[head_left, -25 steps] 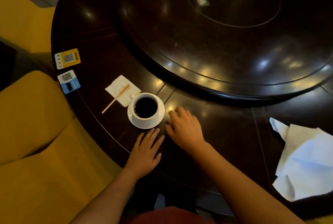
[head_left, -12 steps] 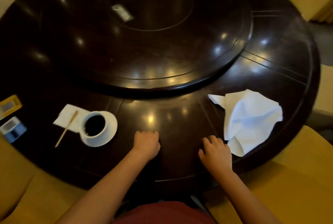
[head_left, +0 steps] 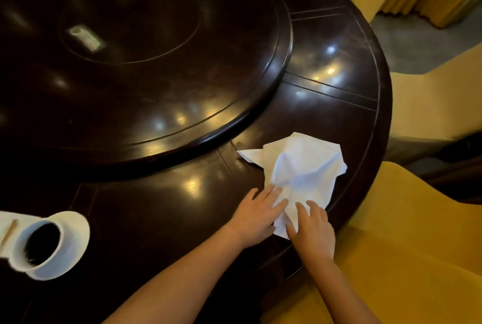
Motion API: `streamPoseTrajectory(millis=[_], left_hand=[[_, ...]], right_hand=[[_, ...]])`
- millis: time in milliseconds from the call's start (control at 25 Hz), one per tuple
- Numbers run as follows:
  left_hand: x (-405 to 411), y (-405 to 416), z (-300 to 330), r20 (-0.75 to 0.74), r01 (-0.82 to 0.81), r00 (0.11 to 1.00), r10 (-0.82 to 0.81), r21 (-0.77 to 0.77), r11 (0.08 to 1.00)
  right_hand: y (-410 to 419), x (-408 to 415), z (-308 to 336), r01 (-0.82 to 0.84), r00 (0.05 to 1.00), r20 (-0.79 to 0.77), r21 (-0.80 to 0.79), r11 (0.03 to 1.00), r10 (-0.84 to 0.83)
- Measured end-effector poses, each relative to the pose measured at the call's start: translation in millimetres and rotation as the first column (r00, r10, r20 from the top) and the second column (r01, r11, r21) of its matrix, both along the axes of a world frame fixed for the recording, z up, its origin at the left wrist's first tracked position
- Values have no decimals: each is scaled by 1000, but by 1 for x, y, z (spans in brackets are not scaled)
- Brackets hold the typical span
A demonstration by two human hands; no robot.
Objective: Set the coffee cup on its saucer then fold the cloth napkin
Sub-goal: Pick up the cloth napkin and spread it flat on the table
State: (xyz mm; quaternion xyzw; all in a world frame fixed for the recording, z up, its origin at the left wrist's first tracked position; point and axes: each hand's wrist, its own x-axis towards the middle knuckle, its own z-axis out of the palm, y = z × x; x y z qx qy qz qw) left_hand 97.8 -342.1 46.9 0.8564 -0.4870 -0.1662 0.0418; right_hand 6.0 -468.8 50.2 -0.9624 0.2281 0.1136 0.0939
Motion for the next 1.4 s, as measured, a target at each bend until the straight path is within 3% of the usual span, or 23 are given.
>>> streamPoseTrajectory(millis=[120,320,480,600,680,840,920,1000,1080,1160,1240,1400], left_hand=[[4,-15,-14,6,-26,1000,26,28,999],[14,-16,-29,42,-26,999,24,58,998],[31,13,-17,-52,-204,978,201,-54,978],[44,60,4,-195,-439,897,397,-285,852],[51,94,22,-214,-554,832,512,-383,739],[60,162,48,-180,-690,691,700,-455,563],[60,189,59,-131,-743,634,762,-376,553],[51,190,74,-154,-695,714,683,-275,664],[33,166,94,-254,-585,811,527,-319,746],[19,139,110,-263,-496,867,424,-371,785],[13,126,119,-237,-481,877,418,-424,768],[9,133,125,-316,-564,825,469,-522,640]], right_hand=[[-8,-1,-12,13,999,-38,44,999,-11],[-18,-3,-15,86,989,107,141,986,-102],[-25,-4,5,108,947,269,252,962,-177],[-30,3,26,50,921,357,297,954,-159],[-30,12,42,-6,900,414,317,948,-133],[-20,31,79,-137,857,510,352,926,-68],[-7,42,98,-207,850,526,380,901,-26],[14,54,117,-308,859,506,390,868,77],[42,65,134,-454,835,495,377,807,238],[65,74,151,-558,796,483,351,753,365],[80,82,166,-592,775,474,316,742,417],[87,90,194,-639,731,493,255,725,471]])
